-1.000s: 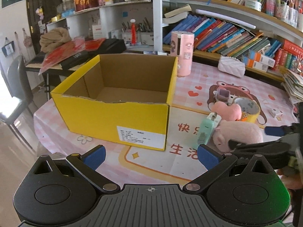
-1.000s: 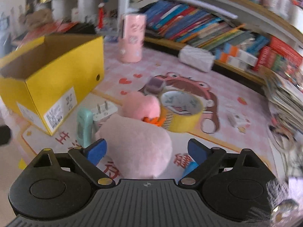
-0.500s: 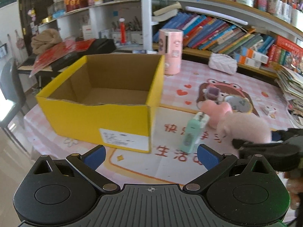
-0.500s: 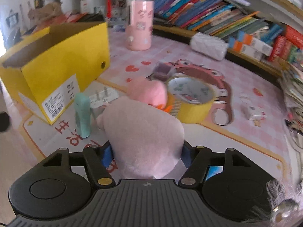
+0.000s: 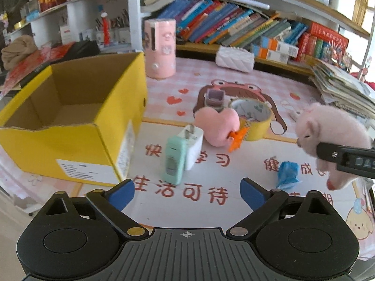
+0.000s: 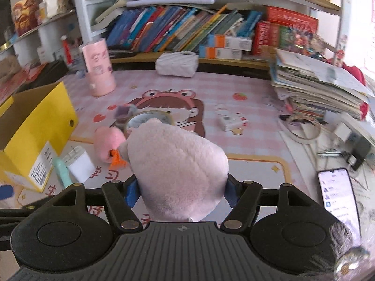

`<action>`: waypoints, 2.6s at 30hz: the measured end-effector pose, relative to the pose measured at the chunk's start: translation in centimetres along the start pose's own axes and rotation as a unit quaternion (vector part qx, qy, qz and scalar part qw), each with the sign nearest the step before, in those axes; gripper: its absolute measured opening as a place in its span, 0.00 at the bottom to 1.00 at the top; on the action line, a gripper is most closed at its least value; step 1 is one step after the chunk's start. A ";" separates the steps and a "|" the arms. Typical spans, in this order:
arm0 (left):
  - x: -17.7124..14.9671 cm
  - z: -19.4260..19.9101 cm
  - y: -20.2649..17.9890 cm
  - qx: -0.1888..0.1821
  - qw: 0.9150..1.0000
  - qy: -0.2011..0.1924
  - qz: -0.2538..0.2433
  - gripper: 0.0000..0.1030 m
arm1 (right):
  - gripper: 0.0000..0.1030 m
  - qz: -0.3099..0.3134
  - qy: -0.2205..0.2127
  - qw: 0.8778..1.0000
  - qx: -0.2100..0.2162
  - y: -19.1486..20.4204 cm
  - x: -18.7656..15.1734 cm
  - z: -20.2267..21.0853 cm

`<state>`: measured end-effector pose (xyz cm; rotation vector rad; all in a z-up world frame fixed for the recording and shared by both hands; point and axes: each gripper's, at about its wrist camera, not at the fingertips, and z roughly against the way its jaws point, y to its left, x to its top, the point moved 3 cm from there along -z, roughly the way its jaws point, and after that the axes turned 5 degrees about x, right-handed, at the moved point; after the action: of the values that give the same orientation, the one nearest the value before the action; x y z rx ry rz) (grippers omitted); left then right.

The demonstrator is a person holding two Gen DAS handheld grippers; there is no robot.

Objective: Organize objects
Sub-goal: 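Lift the pig with the right gripper while the left gripper grasps the mint-green device, then carry the pig and the mint-green device toward the yellow cardboard box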

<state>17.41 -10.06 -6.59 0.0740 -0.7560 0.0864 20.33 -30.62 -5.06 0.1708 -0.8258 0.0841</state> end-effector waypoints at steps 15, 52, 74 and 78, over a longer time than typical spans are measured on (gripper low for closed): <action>1.4 -6.5 -0.9 0.069 0.996 0.013 -0.049 0.36 | 0.64 0.031 -0.009 0.999 0.007 -0.1 0.0 -0.1; -4.0 7.9 16.8 -0.001 0.997 -0.073 0.021 0.23 | 0.65 0.039 0.035 0.997 0.047 17.6 -6.4 4.4; -8.3 11.6 27.8 0.000 0.997 -0.080 0.015 0.23 | 0.65 0.046 0.053 0.994 0.079 31.1 -12.9 7.0; -8.3 11.8 28.3 -0.006 0.996 -0.086 0.017 0.23 | 0.65 0.046 0.051 0.995 0.074 31.4 -12.8 7.2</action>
<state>0.39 16.47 -2.77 0.0574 -0.9306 0.1089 2.02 -1.18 -5.95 0.2671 -0.7257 0.2389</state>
